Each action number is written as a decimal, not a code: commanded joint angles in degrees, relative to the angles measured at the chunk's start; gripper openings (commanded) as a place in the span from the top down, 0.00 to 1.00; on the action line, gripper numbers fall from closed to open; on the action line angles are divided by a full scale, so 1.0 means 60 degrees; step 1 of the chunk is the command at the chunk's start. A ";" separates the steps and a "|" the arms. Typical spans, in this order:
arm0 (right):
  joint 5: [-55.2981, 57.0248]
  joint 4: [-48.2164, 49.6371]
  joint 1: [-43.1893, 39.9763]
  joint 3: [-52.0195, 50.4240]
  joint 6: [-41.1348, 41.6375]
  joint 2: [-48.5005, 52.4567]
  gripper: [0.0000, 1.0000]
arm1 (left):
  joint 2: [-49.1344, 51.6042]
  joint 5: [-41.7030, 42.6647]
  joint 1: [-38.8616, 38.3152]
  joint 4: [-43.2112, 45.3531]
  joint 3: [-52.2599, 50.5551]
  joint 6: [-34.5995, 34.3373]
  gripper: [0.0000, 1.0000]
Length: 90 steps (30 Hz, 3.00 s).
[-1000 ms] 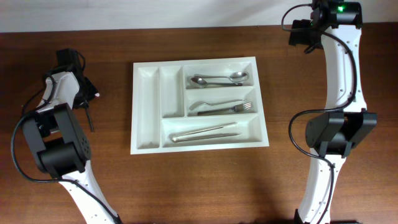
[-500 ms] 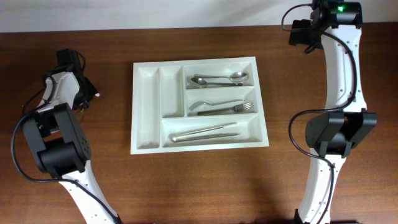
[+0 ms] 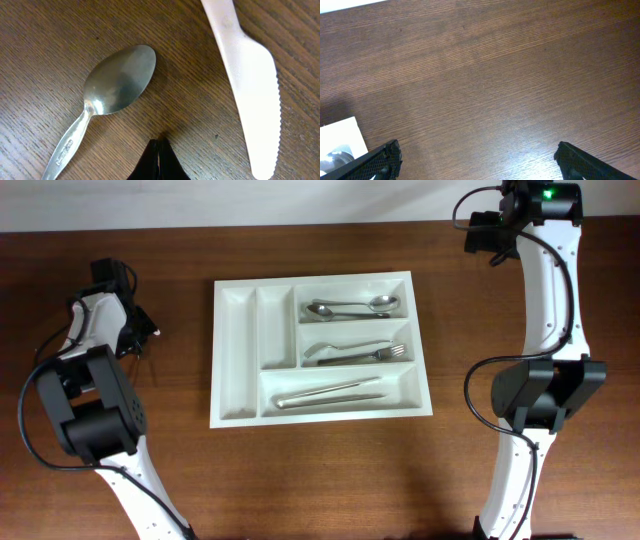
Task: Pack container
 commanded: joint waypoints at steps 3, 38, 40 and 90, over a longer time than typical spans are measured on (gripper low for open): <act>0.0015 0.0025 0.0015 0.0120 0.0138 -0.0146 0.01 | 0.0452 0.0313 0.0040 -0.0739 0.0874 0.0055 0.98; 0.0015 0.0025 0.0015 0.0120 0.0138 -0.0142 0.01 | 0.0448 0.1198 -0.3643 -0.3235 0.3949 -0.0317 0.98; 0.0015 0.0025 0.0015 0.0120 0.0138 -0.0146 0.01 | 0.0448 0.1202 -0.3701 -0.3184 0.3949 -0.0328 0.98; 0.0015 0.0025 0.0015 0.0120 0.0138 -0.0146 0.01 | 0.0419 -0.0550 0.0251 -0.5129 0.5162 0.2306 0.48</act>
